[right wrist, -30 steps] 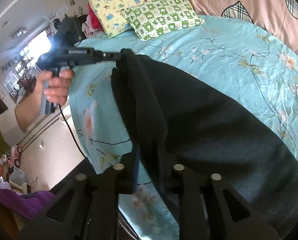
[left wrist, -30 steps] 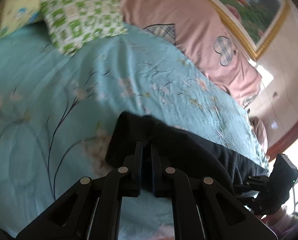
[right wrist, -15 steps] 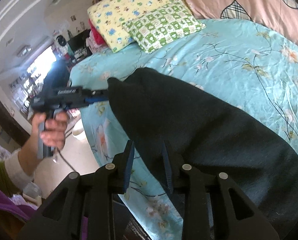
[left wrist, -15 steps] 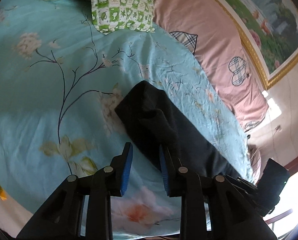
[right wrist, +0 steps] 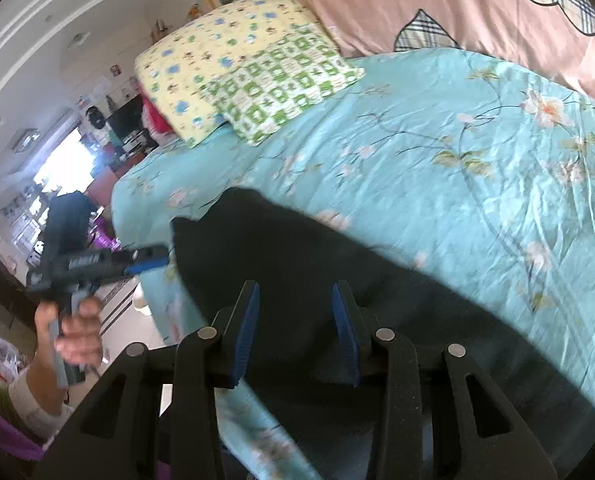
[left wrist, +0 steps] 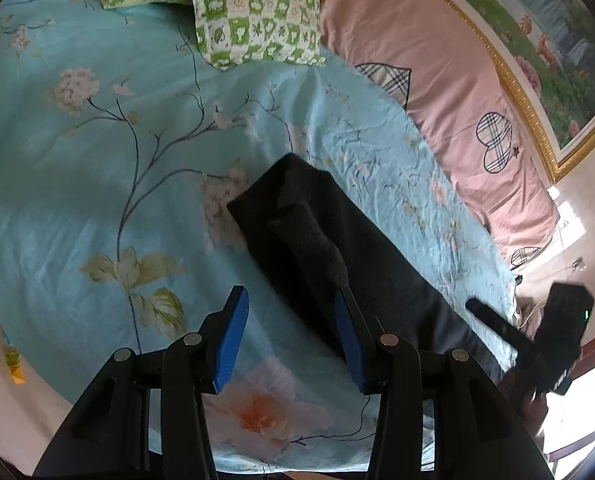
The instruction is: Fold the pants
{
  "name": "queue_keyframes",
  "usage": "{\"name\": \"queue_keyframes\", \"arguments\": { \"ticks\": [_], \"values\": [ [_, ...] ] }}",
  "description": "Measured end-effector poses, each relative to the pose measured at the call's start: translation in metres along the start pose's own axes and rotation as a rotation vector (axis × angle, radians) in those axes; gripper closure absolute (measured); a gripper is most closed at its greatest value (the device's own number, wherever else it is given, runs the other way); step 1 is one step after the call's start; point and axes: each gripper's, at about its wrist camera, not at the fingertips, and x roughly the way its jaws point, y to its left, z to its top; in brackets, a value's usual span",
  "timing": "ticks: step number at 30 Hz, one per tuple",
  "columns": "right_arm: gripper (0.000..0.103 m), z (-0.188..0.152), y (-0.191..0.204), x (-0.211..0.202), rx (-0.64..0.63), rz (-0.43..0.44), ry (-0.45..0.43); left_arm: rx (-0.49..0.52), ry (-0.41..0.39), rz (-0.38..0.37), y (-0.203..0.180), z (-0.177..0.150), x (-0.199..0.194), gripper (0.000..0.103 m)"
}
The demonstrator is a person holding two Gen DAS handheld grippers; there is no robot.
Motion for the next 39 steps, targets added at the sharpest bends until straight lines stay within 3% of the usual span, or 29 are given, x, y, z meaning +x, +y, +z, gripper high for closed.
{"name": "queue_keyframes", "arguments": {
  "ticks": [9,17,21,23,28,30,34,39],
  "values": [
    [0.063,0.032,-0.045,0.031,0.067,-0.05,0.081,-0.009,0.015,0.045,0.004,0.005,0.021,0.056],
    [0.063,0.021,-0.063,0.062,0.05,-0.069,0.22,0.015,0.035,0.075,0.005,0.004,0.043,0.056],
    [0.063,0.016,-0.063,0.068,0.022,-0.078,0.25,0.036,0.027,0.078,0.001,0.007,0.049,0.056],
    [0.062,0.016,-0.062,0.07,0.005,-0.083,0.263,0.052,0.025,0.079,-0.001,0.009,0.053,0.058],
    [0.063,0.019,-0.059,0.078,-0.048,-0.083,0.306,0.105,0.025,0.084,-0.009,0.018,0.07,0.073],
    [0.066,0.021,-0.06,0.081,-0.046,-0.075,0.307,0.11,0.025,0.075,-0.01,0.022,0.075,0.077],
    [0.086,0.021,-0.06,0.075,-0.029,-0.049,0.282,0.143,0.015,0.057,-0.015,0.03,0.074,0.087],
    [0.089,0.03,-0.046,0.048,-0.027,-0.083,0.168,0.165,-0.072,-0.044,-0.032,0.043,0.032,0.091]
  ]
}}
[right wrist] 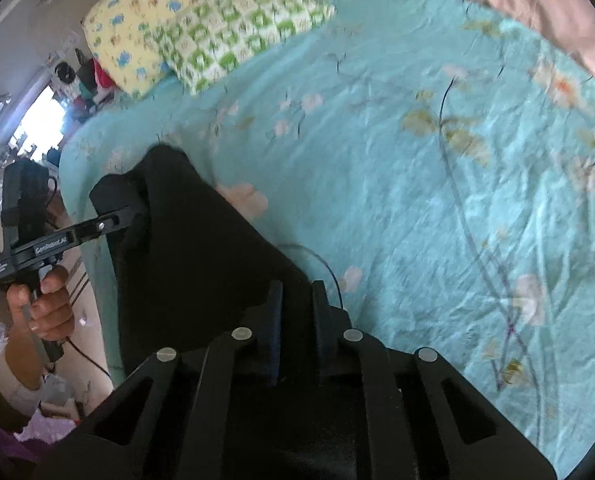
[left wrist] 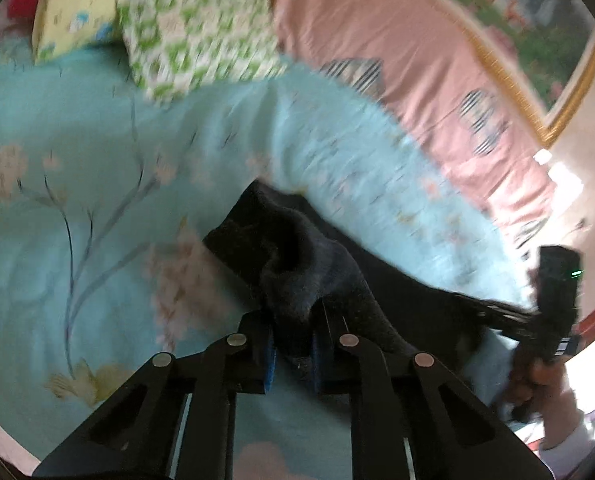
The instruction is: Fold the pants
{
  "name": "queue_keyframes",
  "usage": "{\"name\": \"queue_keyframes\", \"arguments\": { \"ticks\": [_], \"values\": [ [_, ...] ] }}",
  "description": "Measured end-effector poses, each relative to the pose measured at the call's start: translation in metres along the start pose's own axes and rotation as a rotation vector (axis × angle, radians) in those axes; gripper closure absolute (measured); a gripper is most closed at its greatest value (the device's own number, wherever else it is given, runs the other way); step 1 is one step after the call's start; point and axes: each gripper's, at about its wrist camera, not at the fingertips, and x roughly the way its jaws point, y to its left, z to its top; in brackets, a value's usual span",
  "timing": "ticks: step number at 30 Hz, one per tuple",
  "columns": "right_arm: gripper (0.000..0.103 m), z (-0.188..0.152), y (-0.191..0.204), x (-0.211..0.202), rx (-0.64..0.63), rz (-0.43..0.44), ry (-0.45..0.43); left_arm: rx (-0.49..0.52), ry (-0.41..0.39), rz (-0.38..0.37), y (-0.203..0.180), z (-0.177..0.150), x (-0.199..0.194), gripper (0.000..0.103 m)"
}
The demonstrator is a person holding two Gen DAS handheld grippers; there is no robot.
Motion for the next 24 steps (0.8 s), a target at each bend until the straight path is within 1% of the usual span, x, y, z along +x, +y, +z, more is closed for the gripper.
{"name": "queue_keyframes", "arguments": {
  "ticks": [1,2,5,7,9,11,13,14,15,17,18,19,20,21,22,23,24],
  "values": [
    [0.09,0.003,0.002,-0.012,0.017,0.003,-0.049,0.002,-0.027,-0.018,-0.003,0.004,-0.011,0.091],
    [0.09,0.006,0.003,-0.021,0.024,-0.001,-0.084,0.011,-0.071,-0.045,-0.008,0.008,-0.028,0.091],
    [0.09,0.014,0.007,-0.04,0.045,-0.004,-0.186,0.029,-0.148,-0.098,-0.014,0.012,-0.059,0.091],
    [0.09,0.019,0.012,-0.041,0.061,0.006,-0.228,0.046,-0.169,-0.094,-0.012,0.012,-0.069,0.091],
    [0.09,0.023,0.02,-0.029,0.057,0.012,-0.225,0.054,-0.167,-0.045,-0.002,0.012,-0.067,0.091],
    [0.09,0.027,0.03,-0.009,0.052,0.014,-0.204,0.02,-0.141,-0.026,0.018,0.012,-0.058,0.091],
    [0.09,0.026,0.034,0.006,0.046,0.011,-0.187,-0.029,-0.099,-0.016,0.048,0.013,-0.044,0.091],
    [0.09,0.026,0.035,0.015,0.049,0.013,-0.174,-0.043,-0.081,-0.011,0.057,0.014,-0.038,0.091],
    [0.09,0.025,0.035,0.026,0.063,0.027,-0.153,-0.061,-0.054,-0.006,0.069,0.014,-0.03,0.09],
    [0.09,0.023,0.036,0.041,0.072,0.04,-0.118,-0.069,-0.012,0.009,0.085,0.014,-0.016,0.09],
    [0.089,0.021,0.037,0.046,0.074,0.028,-0.108,-0.061,0.006,0.021,0.088,0.013,-0.012,0.088],
    [0.084,0.021,0.038,0.048,0.081,0.019,-0.103,-0.045,0.017,0.045,0.088,0.012,-0.009,0.084],
    [0.079,0.02,0.038,0.048,0.094,0.008,-0.1,-0.028,0.019,0.062,0.088,0.01,-0.009,0.083],
    [0.075,0.018,0.038,0.047,0.102,0.007,-0.102,-0.016,0.019,0.08,0.086,0.009,-0.01,0.077],
    [0.065,0.016,0.038,0.043,0.109,0.005,-0.108,-0.007,0.014,0.102,0.085,0.008,-0.012,0.07],
    [0.06,0.013,0.038,0.035,0.115,0.007,-0.125,-0.003,0.007,0.116,0.084,0.005,-0.016,0.067],
    [0.06,0.01,0.038,0.029,0.118,0.009,-0.134,0.001,-0.011,0.136,0.083,0.003,-0.022,0.062]
  ]
}}
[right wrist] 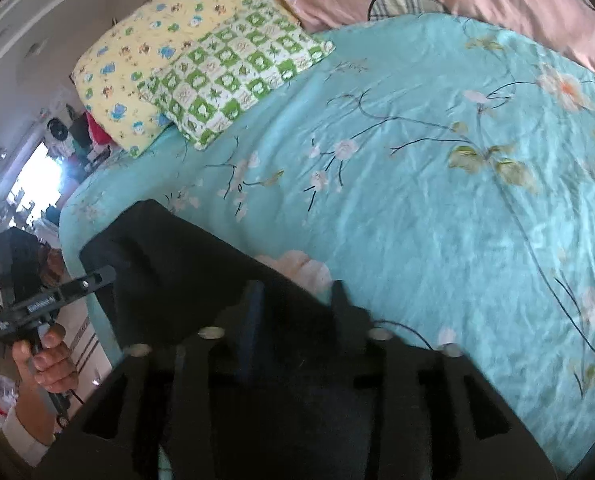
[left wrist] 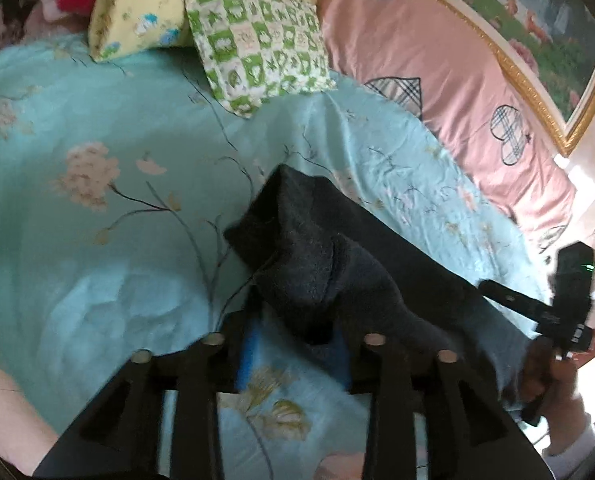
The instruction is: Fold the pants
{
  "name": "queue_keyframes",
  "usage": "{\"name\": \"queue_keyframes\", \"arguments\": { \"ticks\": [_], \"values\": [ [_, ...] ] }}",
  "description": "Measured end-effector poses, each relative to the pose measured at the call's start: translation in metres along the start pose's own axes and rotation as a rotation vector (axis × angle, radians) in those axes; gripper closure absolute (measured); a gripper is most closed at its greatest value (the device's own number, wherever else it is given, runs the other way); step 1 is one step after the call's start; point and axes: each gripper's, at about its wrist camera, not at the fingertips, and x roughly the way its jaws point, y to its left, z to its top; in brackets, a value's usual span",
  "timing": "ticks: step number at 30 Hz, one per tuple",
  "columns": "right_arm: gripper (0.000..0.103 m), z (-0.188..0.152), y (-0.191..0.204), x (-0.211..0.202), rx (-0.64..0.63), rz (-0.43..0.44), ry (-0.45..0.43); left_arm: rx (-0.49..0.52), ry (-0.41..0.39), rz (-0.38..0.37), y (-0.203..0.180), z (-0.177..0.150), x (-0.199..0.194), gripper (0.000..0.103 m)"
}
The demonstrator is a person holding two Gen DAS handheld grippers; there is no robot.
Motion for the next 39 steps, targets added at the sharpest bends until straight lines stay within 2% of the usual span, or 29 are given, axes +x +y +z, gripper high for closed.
{"name": "queue_keyframes", "arguments": {
  "ticks": [9,17,23,39],
  "values": [
    [0.06,-0.039,-0.018,-0.067,0.093,0.009,-0.046,-0.015,-0.095,0.053,-0.006,0.002,-0.047,0.062],
    [0.057,-0.08,-0.029,-0.109,0.168,0.013,-0.074,0.065,-0.096,-0.006,-0.053,0.003,-0.057,0.06],
    [0.056,-0.112,-0.037,-0.137,0.215,-0.014,-0.078,0.147,-0.046,-0.109,-0.103,-0.003,-0.043,0.058],
    [0.055,-0.18,-0.065,-0.213,0.359,-0.138,-0.159,0.355,0.109,-0.302,-0.223,-0.048,-0.005,0.053]
  ]
}}
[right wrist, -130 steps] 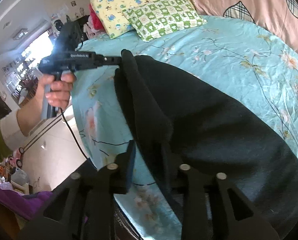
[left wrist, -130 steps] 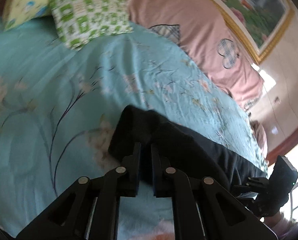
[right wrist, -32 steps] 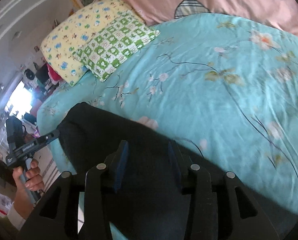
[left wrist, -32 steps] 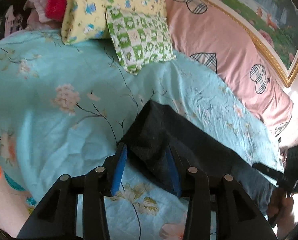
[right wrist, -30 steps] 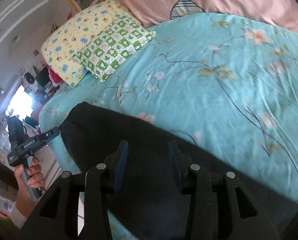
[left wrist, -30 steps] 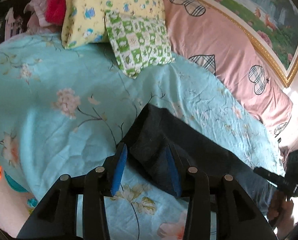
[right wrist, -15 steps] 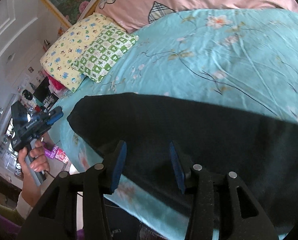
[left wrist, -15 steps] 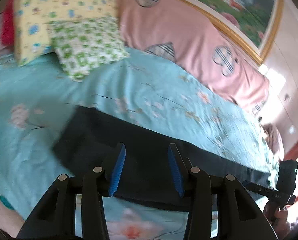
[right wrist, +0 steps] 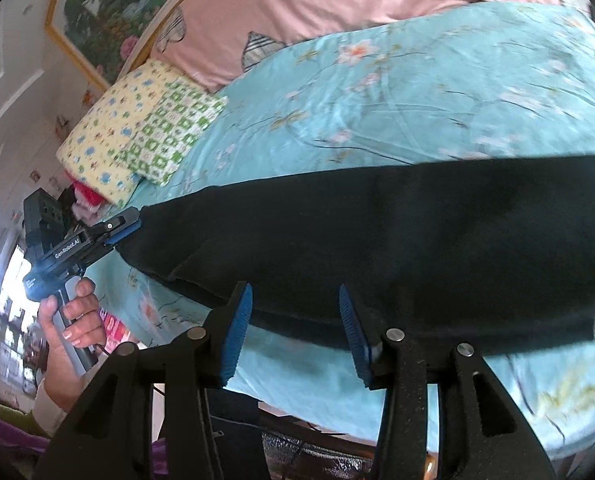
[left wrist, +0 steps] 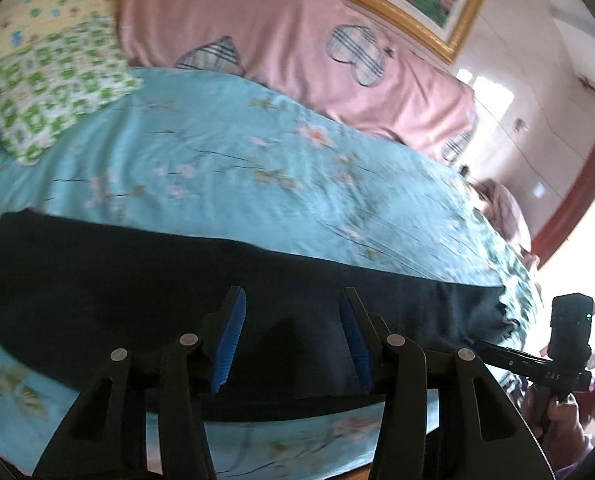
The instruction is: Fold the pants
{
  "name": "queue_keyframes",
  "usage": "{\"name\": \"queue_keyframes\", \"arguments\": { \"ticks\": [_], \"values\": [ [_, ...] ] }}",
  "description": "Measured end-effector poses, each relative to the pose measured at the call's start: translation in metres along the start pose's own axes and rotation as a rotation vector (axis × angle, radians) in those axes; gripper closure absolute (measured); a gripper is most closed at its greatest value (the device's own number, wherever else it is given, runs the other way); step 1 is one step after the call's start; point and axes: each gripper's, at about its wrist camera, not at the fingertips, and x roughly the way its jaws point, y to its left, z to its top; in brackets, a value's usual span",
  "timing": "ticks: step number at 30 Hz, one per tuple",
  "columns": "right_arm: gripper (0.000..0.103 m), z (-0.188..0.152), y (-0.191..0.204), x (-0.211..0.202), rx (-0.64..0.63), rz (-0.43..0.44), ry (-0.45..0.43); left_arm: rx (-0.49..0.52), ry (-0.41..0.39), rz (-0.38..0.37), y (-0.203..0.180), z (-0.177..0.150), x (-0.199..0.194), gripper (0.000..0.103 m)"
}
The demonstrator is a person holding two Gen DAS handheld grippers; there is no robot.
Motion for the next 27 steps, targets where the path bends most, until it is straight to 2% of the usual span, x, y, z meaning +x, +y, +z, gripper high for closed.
{"name": "queue_keyframes", "arguments": {
  "ticks": [5,13,15,17,27],
  "values": [
    [0.053,-0.013,-0.023,-0.027,0.08,-0.048,-0.045,0.072,0.039,-0.062,-0.034,0.006,0.02,0.052],
    [0.051,-0.024,-0.058,-0.059,0.206,-0.138,-0.12,0.24,0.102,-0.158,-0.097,0.016,0.051,0.049],
    [0.05,-0.025,-0.065,-0.065,0.235,-0.149,-0.138,0.273,0.114,-0.177,-0.11,0.018,0.057,0.047],
    [0.041,-0.027,-0.071,-0.069,0.265,-0.165,-0.154,0.306,0.126,-0.197,-0.123,0.021,0.065,0.046],
    [0.041,-0.028,-0.093,-0.081,0.345,-0.209,-0.199,0.485,0.228,-0.294,-0.182,0.024,0.105,0.044]
  ]
}}
